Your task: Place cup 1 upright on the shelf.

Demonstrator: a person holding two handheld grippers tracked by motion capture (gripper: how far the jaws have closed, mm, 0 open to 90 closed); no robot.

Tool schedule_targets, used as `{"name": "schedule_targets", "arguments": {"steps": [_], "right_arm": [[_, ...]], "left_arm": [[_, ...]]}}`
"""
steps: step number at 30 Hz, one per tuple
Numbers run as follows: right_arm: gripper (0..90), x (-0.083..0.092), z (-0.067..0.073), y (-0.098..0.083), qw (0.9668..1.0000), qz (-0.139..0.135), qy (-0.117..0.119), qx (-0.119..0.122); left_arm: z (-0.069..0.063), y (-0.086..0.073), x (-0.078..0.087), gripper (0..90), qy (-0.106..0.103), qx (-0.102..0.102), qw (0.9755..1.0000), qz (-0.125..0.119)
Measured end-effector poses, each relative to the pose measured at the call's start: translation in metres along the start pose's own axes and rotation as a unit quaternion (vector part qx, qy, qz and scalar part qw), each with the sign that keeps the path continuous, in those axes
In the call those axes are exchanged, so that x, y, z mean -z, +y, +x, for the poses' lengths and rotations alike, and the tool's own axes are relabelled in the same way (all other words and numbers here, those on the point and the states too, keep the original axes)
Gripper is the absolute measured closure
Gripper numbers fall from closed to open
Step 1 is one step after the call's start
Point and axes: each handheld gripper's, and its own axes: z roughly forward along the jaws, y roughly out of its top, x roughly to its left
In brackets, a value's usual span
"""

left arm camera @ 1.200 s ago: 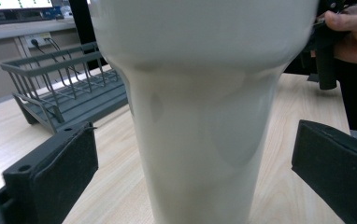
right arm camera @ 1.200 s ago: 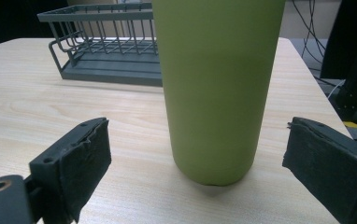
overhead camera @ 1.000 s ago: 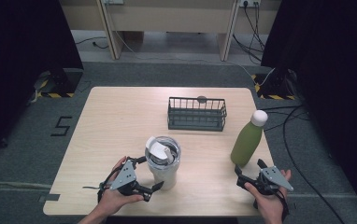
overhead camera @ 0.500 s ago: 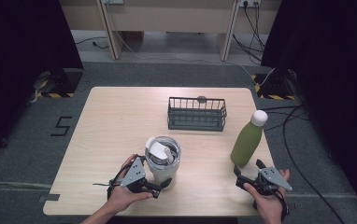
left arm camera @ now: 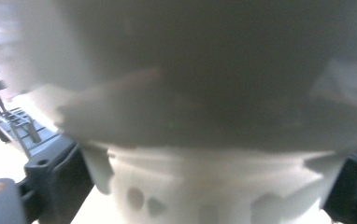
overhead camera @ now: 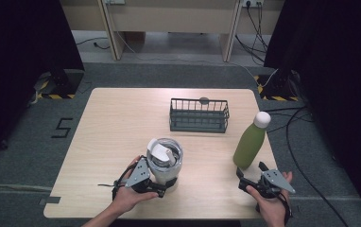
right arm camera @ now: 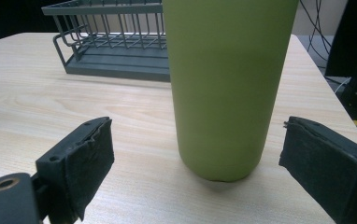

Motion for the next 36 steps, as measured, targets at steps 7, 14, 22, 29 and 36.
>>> {"name": "schedule_targets", "arguments": {"steps": [7,14,22,29,36], "right_arm": [[10.1,-0.001,0.0,-0.002,1.0,0.002,0.0,0.001],[10.6,-0.001,0.0,-0.002,1.0,0.003,0.0,0.001],[11.0,-0.001,0.0,-0.002,1.0,0.002,0.0,0.001],[11.3,0.0,0.0,-0.002,1.0,0.002,-0.002,0.0],[11.7,-0.001,0.0,-0.002,1.0,0.002,-0.001,-0.001]], "left_arm": [[0.001,0.0,0.001,9.6,-0.003,0.009,1.0,0.0],[-0.001,0.001,0.001,9.8,0.004,0.01,0.9999,0.006],[-0.002,0.003,0.001,9.7,0.005,0.008,0.9999,0.009],[-0.003,0.006,0.001,9.8,0.004,-0.008,0.9999,0.011],[-0.002,0.014,0.001,9.8,0.005,-0.009,0.9999,0.001]]}}
